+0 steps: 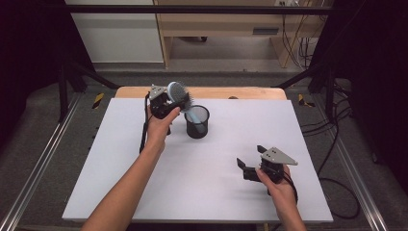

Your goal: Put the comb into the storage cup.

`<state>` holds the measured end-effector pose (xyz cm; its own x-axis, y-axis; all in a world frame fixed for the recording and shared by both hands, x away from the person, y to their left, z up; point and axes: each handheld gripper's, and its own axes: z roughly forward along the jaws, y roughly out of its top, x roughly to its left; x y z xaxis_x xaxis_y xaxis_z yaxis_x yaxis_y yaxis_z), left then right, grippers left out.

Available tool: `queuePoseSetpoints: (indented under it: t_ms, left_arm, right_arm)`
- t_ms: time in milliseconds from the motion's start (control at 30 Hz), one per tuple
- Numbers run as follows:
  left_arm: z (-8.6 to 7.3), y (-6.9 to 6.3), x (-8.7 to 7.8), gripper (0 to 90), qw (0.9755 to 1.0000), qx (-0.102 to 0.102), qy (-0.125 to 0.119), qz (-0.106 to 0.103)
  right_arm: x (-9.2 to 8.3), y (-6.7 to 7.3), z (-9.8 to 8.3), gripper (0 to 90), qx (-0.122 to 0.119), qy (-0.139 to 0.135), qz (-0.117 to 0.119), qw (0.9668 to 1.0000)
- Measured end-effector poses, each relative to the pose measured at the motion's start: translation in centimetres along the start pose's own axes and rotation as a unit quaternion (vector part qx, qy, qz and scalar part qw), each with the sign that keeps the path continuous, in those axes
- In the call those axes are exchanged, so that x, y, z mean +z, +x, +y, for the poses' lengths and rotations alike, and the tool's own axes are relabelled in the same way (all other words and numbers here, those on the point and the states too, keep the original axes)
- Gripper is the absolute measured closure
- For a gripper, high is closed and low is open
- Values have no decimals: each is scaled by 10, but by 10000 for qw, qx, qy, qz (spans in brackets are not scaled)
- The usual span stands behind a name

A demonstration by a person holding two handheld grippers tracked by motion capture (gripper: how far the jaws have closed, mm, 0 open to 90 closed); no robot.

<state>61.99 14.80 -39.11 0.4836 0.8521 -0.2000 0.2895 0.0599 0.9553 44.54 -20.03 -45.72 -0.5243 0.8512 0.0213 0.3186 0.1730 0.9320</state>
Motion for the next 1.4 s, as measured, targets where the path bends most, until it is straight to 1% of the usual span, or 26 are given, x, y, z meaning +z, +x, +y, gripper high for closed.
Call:
queuePoseSetpoints:
  t_ms: [267, 367, 467, 533, 700, 800, 1000, 1100, 1233, 1333, 1400]
  left_arm:
    - [0, -1, 0, 301, 10000, 58, -19, 11]
    - [0, -2, 0, 276, 10000, 92, -7, -18]
    - [-1, -4, 1, 217, 10000, 97, 13, 0]
    - [-1, -4, 1, 194, 9999, 110, 15, -4]
    - [-1, -5, 1, 151, 9998, 171, 13, 40]
    - [-1, -5, 1, 118, 9997, 210, 8, 115]
    - [-1, -5, 1, 83, 9998, 157, 20, 122]
    - [-2, -5, 1, 78, 9998, 165, 22, 124]
    - [-2, -4, 1, 50, 9998, 152, 20, 158]
    - [-3, -5, 1, 37, 9999, 115, 15, 115]
    - [-3, -5, 0, 29, 9999, 128, 13, 110]
  right_arm:
    - [0, 0, 0, 93, 1, 2, 0, 10000]
    - [0, 0, 0, 91, 6, 4, 2, 10000]
    - [0, 0, 0, 91, 6, 6, 4, 10000]
    - [0, 0, 0, 91, 8, 6, 5, 10000]
    - [0, 0, 0, 90, 7, 6, 5, 10000]
    - [0, 0, 0, 90, 1, 7, 3, 10000]
    - [0, 0, 0, 91, 4, 6, 5, 10000]
    - [0, 0, 0, 90, 5, 6, 4, 10000]
    - [0, 0, 0, 90, 7, 8, 9, 10000]
    - [0, 0, 0, 90, 3, 14, 14, 10000]
    - [1, 1, 0, 91, 4, 15, 15, 10000]
